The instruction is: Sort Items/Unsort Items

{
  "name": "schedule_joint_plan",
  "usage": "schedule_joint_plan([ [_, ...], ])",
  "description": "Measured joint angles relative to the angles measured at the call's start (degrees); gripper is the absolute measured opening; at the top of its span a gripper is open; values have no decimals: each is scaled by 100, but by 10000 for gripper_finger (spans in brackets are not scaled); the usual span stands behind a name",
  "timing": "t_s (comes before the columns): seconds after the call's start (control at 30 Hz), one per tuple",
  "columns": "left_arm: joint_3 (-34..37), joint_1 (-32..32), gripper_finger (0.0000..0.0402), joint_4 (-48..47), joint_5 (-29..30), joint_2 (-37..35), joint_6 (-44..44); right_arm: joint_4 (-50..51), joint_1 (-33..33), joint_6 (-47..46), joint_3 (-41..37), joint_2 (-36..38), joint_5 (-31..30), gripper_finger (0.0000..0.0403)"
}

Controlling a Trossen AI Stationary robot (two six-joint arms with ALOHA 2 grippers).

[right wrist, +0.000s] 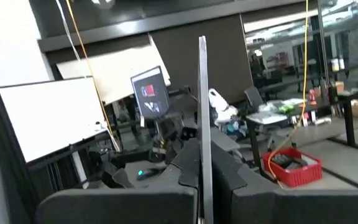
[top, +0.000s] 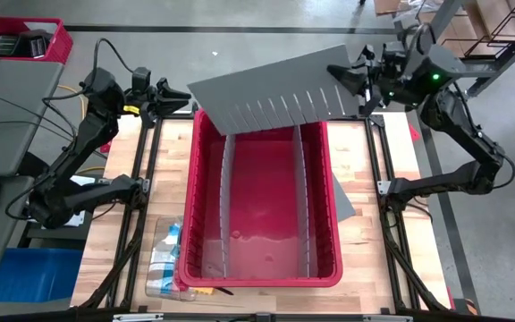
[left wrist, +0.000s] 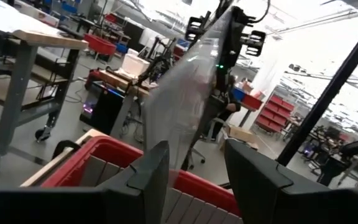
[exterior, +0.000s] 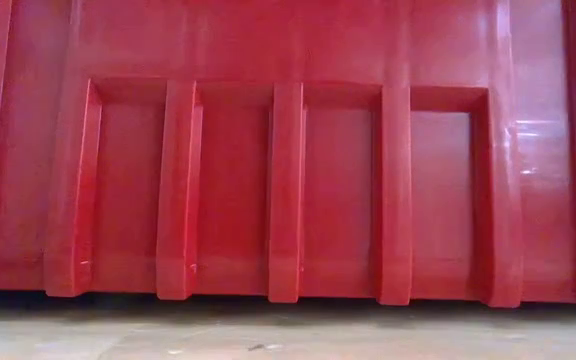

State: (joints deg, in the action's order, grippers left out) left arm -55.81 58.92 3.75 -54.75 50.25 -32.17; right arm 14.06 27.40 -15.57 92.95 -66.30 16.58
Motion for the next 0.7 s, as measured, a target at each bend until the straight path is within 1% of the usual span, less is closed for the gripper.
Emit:
schedule_joint_plan([
  [0.13, 2, -178, 152, -12, 53, 90, 244, -131, 0, -140, 0, 13, 13, 0],
  [0.23, 4, -258, 152, -5, 369, 130, 542, -193, 0, -236, 0, 13, 56, 0],
  [0.33, 4, -272, 152, -8, 545, 136, 797, -162, 0, -244, 0, 42, 82, 0],
  [0.57, 4, -342, 152, 2, 689, 182, 1034, -229, 0, -262, 0, 112, 83, 0],
  [0.7, 10, -438, 152, 337, 809, 271, 1087, -227, 0, -260, 8, 115, 75, 0],
])
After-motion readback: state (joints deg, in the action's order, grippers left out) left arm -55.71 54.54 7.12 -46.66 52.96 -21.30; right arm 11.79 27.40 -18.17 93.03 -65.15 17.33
